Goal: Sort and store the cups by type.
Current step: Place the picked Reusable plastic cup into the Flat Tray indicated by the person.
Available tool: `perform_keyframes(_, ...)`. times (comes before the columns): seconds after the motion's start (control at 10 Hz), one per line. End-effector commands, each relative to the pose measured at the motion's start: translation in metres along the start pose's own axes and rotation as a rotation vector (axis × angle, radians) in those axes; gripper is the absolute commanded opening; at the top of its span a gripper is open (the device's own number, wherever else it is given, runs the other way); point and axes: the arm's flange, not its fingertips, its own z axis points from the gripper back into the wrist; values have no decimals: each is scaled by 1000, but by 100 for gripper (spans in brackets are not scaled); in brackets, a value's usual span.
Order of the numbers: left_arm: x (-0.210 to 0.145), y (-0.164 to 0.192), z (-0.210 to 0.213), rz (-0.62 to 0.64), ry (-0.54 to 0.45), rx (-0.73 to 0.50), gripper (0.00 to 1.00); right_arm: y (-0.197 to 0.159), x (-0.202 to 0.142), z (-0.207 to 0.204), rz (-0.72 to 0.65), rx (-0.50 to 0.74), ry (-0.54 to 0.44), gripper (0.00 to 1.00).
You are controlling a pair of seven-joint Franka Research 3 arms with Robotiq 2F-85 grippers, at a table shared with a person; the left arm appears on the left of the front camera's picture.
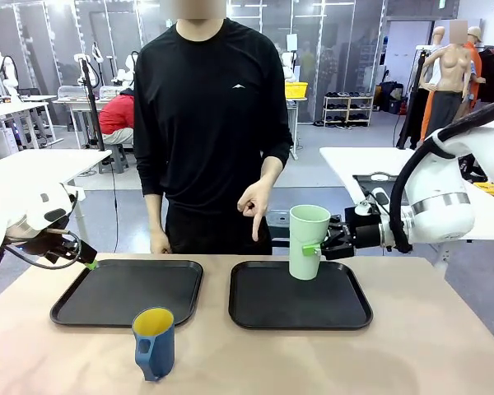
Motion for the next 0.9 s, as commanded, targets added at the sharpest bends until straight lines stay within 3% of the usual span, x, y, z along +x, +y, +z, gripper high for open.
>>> perform_keyframes(0.0,1,1,1,0,-1,0,100,-11,-17,-15,22,-36,-16,87)
perform_keyframes(0.3,1,1,1,0,-1,0,100,-20,-47,-28,-6,-86,-16,87)
perform_keyframes(0.8,1,1,1,0,-1,0,100,-29,-69,-38,-50,-103,4,87)
